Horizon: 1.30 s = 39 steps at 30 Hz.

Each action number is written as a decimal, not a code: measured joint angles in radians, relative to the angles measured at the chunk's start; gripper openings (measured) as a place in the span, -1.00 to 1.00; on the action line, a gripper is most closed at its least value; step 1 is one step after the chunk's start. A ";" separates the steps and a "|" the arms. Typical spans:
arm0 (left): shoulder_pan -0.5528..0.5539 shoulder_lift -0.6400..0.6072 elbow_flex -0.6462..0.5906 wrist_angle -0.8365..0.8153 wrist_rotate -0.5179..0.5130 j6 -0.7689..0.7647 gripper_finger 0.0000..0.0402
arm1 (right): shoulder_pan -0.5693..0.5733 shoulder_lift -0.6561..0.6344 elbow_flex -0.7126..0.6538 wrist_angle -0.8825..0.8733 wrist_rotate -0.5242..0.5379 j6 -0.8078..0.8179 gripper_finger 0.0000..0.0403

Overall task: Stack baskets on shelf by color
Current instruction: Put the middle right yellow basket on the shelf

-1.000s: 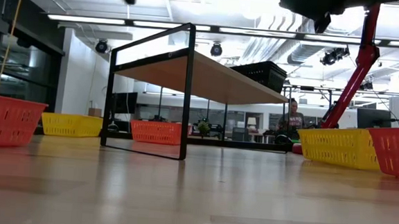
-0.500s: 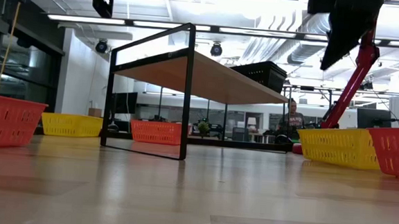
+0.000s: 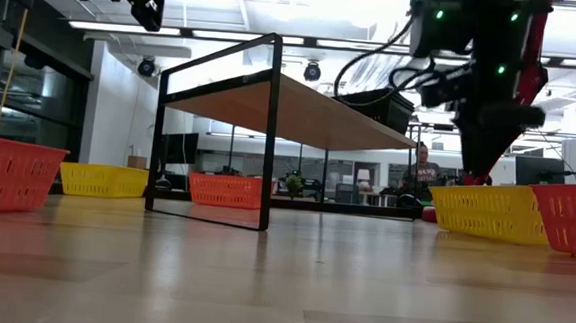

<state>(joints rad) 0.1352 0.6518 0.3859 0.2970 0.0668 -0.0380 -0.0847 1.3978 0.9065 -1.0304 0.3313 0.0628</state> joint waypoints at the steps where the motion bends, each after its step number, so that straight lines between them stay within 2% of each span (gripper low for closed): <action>1: 0.000 0.000 0.000 0.000 0.000 0.000 -1.00 | -0.012 0.009 -0.004 0.009 0.004 -0.034 -0.04; 11: 0.000 0.000 0.000 -0.011 0.000 -0.002 -1.00 | -0.083 0.109 -0.006 0.104 0.002 -0.273 -0.04; 18: 0.000 0.001 0.000 -0.017 0.000 -0.003 -1.00 | -0.120 0.178 -0.006 0.118 0.000 -0.323 -0.08; 22: 0.000 0.001 0.000 -0.017 0.000 -0.003 -1.00 | -0.128 0.192 -0.006 0.117 0.001 -0.323 -0.32; 27: 0.000 0.001 0.000 -0.016 0.000 -0.003 -1.00 | -0.127 0.191 -0.004 0.075 -0.001 -0.252 -0.90; 32: 0.000 0.001 0.000 -0.006 0.000 0.002 -1.00 | -0.101 0.143 -0.004 0.004 0.055 -0.207 -0.94; 39: 0.000 0.001 0.000 0.000 0.000 0.023 -1.00 | -0.027 -0.014 0.021 -0.091 0.111 -0.194 -0.99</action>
<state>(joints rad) 0.1356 0.6525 0.3862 0.2970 0.0668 -0.0148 -0.1122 1.3837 0.9279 -1.1217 0.4425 -0.1311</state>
